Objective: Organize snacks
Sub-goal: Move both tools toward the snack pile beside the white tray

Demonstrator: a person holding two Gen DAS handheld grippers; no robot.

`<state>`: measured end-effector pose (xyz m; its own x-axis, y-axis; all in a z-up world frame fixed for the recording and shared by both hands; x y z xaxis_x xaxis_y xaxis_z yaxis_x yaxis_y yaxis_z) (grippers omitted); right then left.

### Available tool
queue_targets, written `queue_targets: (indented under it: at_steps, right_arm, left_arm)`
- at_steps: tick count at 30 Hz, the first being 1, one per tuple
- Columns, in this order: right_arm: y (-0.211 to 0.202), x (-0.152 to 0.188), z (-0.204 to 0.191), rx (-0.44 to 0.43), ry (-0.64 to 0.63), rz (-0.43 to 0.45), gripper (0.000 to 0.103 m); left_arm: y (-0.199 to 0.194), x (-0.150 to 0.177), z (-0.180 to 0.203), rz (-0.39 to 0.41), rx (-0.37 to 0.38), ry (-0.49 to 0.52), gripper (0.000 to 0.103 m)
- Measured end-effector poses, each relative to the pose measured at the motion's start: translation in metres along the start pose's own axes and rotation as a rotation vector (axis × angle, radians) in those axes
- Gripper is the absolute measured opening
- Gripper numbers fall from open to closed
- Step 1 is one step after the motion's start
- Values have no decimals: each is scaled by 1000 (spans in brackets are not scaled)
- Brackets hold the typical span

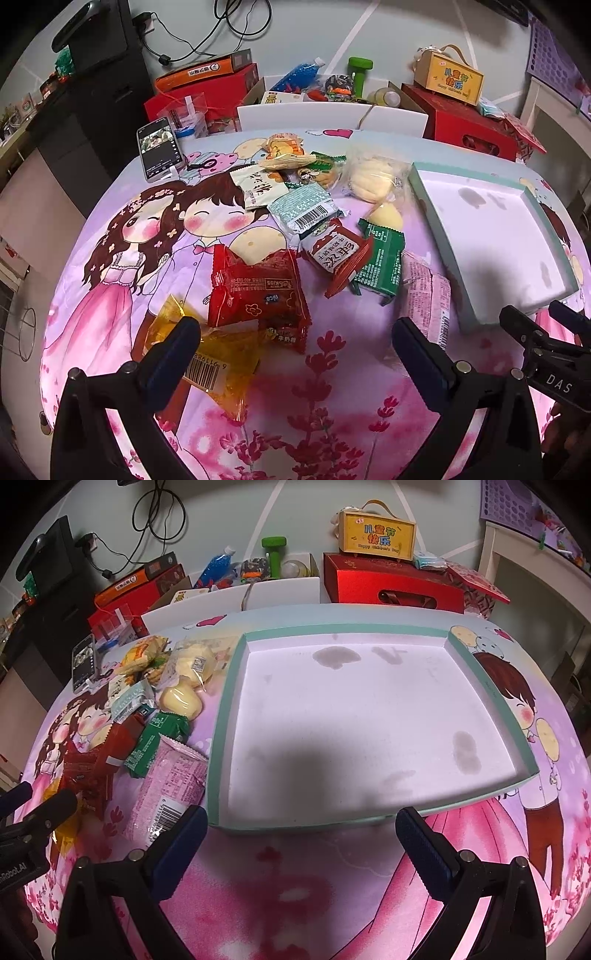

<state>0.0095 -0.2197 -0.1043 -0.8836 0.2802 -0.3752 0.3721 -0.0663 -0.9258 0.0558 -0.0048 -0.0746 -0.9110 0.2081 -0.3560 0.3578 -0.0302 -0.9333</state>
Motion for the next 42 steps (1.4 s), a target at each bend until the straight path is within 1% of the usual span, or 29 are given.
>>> queue_targets:
  at_steps: [21,28,32,42]
  right_arm:
    - [2,-1,9,-53,57,-13,103]
    - [2,-2,14,-55,70,-12,103]
    - [0,-3,16,-50,74,-7,103]
    - [-3,-4,16,-51,71,0,103]
  left_arm:
    - [9,3,-1,-27,0,-4,103]
    - [8,3,-1,-27,3,-8,103]
    - [8,2,-4,-23,-5,-26,103]
    - [10,1,-10,-35,6,-67,103]
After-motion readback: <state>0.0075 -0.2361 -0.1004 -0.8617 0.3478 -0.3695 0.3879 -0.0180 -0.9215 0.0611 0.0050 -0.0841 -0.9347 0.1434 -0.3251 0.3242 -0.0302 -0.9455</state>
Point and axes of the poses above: each gripper's, at about its wrist camera, not at the fingertips, and y roughly the way its jaws point, z to its right, x to its underside, the point moved 10 cm from there along y, roughly the way its jaws point, and after that the axes turned 12 degrees about -z, right-handed, at the moved point
